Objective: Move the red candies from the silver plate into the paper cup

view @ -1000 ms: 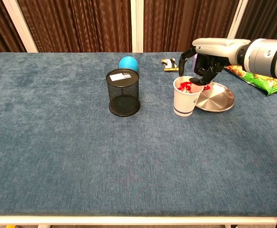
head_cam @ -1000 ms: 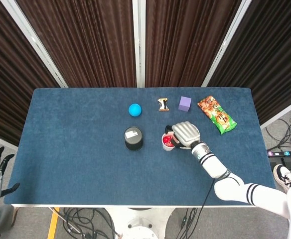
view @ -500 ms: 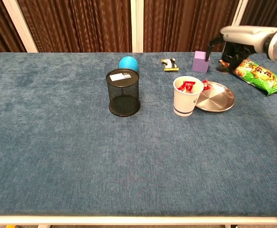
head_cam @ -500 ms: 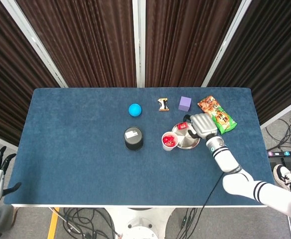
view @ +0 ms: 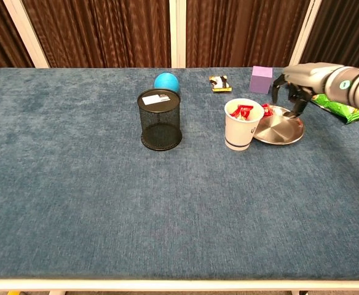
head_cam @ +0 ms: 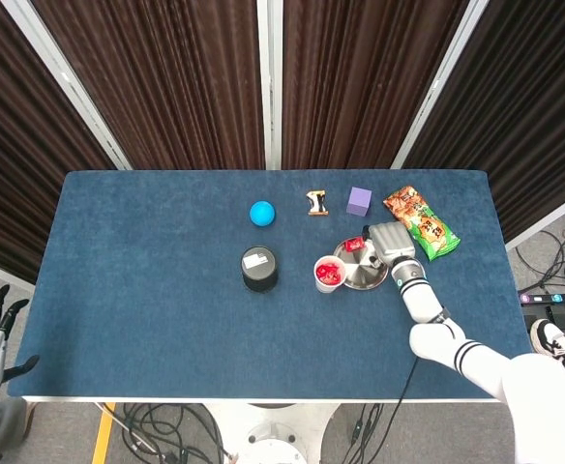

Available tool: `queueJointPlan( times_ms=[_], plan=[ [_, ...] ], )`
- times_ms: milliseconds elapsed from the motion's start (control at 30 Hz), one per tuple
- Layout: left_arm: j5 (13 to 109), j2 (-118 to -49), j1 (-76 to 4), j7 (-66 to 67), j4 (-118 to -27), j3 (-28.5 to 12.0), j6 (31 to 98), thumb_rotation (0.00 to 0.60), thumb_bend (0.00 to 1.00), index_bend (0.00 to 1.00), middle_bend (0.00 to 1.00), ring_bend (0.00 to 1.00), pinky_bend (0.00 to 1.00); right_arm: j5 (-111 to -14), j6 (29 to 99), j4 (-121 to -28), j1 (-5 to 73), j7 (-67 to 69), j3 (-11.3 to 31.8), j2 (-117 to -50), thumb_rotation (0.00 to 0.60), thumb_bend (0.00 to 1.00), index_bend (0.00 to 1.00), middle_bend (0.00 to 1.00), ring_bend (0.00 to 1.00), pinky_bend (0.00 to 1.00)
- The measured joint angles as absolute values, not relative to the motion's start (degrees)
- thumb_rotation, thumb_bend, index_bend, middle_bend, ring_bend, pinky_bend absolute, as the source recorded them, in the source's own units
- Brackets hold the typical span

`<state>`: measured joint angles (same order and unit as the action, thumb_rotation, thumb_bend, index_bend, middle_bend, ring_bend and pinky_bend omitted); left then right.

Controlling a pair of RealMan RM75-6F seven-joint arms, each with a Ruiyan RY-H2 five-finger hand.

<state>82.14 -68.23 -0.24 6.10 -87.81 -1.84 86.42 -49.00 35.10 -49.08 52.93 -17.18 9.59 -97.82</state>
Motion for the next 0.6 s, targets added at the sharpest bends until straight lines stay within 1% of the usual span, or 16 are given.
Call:
queueJointPlan(
  times_ms=[267, 467, 600],
  plan=[
    [81.79, -68.44, -0.2, 5.66, -87.22, -1.82, 86.05, 0.6, 0.0, 0.24, 0.09, 0.07, 0.06, -50.21, 32.83, -43.75, 54.77, -16.22, 11.08, -101.7, 0.6, 0.24, 0.39, 0.9, 0.93, 1.0],
    [81.74, -68.64, -0.26, 5.37, -86.81, -1.87, 85.92, 0.6, 0.0, 0.24, 0.09, 0.07, 0.06, -50.74, 31.59, -42.37, 55.14, -16.51, 11.34, -102.59, 0.6, 0.24, 0.4, 0.9, 0.94, 1.0],
    [81.66, -68.73, -0.26, 5.2, -86.59, -1.84, 85.78, 0.6, 0.0, 0.24, 0.09, 0.07, 0.06, -50.97, 31.38, -43.06, 54.85, -17.08, 11.07, -102.32, 0.6, 0.24, 0.41, 0.9, 0.93, 1.0]
  ],
)
